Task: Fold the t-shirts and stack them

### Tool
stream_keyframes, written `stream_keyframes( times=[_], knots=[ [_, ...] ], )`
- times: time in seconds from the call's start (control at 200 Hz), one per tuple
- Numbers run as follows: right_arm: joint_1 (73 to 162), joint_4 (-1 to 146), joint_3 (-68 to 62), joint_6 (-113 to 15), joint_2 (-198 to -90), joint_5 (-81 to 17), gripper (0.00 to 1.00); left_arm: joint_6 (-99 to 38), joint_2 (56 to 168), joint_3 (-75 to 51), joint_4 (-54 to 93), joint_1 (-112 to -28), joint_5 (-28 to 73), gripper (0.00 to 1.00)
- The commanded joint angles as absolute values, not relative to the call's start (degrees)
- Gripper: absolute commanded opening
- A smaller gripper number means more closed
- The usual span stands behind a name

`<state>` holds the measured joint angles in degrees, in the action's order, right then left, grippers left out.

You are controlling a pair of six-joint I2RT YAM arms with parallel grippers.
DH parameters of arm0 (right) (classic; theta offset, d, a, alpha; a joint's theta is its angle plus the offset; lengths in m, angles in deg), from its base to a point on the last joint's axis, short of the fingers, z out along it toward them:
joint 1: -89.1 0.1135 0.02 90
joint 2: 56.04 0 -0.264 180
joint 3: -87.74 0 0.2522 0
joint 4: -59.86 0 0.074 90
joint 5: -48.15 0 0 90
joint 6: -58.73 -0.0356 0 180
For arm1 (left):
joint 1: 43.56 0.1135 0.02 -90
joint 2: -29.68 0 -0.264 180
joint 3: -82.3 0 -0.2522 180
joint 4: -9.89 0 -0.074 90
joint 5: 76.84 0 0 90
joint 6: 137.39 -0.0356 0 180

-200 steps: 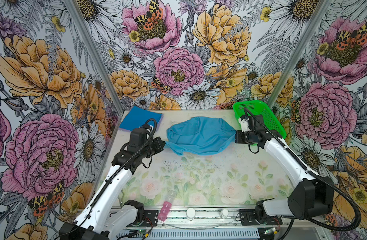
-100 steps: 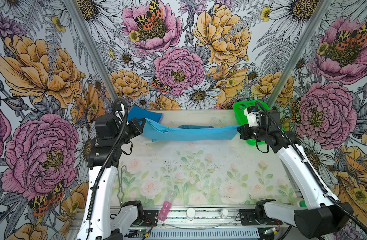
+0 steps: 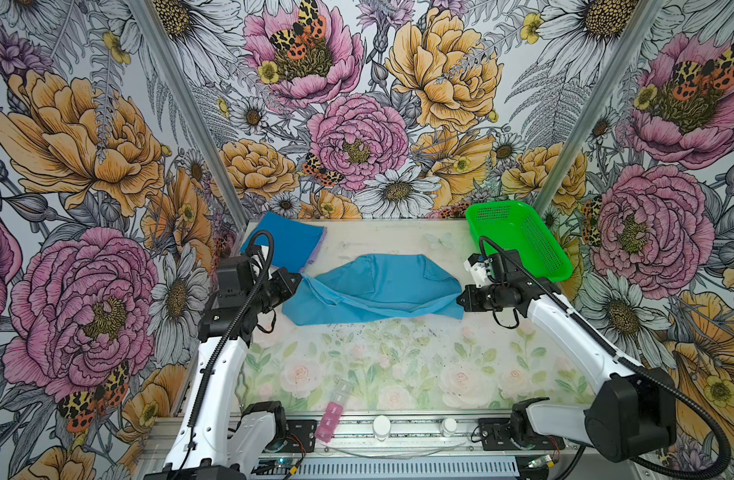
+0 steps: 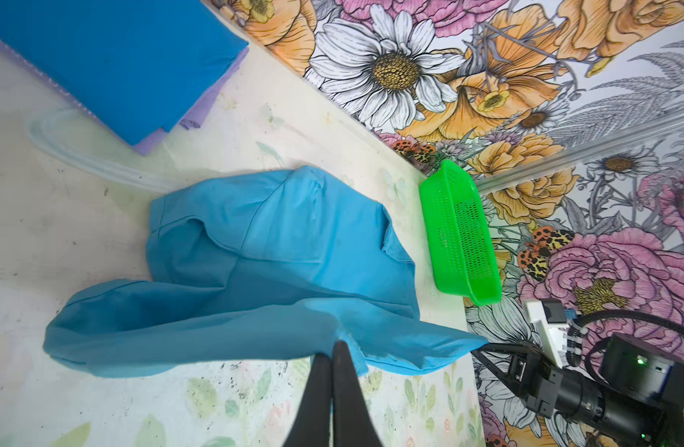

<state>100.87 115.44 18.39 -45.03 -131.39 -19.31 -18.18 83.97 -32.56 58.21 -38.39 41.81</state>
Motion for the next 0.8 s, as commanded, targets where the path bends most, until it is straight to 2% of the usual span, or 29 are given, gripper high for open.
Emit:
stream_keyframes(
  times=[0.0, 0.155, 0.255, 0.57, 0.715, 0.796],
  knots=[
    [102.17, 109.53, 21.36, -47.34, -135.39, -17.29, 0.0, -15.82, 83.34, -37.0, 53.58, -38.21, 37.38, 0.0],
    [102.81, 106.66, 21.39, -48.59, -141.09, -16.87, 0.0, -14.62, 85.08, -40.88, 50.86, -38.55, 35.09, 0.0],
    [103.84, 106.66, 21.97, -49.36, -140.95, -17.18, 0.0, -14.44, 85.4, -41.66, 50.3, -38.63, 34.38, 0.0],
    [115.35, 112.99, 35.69, -61.5, -121.96, -21.58, 0.0, -15.35, 85.89, -40.54, 51.08, -37.99, 34.32, 0.0],
    [119.06, 117.58, 36.94, -68.95, -113.7, -27.16, 0.46, -15.23, 85.81, -40.15, 51.14, -38.03, 34.43, 0.0],
    [119.19, 118.31, 37.32, -70.76, -111.66, -29.0, 0.53, -15.18, 85.52, -40.36, 51.11, -38.18, 34.3, 0.0]
  ],
)
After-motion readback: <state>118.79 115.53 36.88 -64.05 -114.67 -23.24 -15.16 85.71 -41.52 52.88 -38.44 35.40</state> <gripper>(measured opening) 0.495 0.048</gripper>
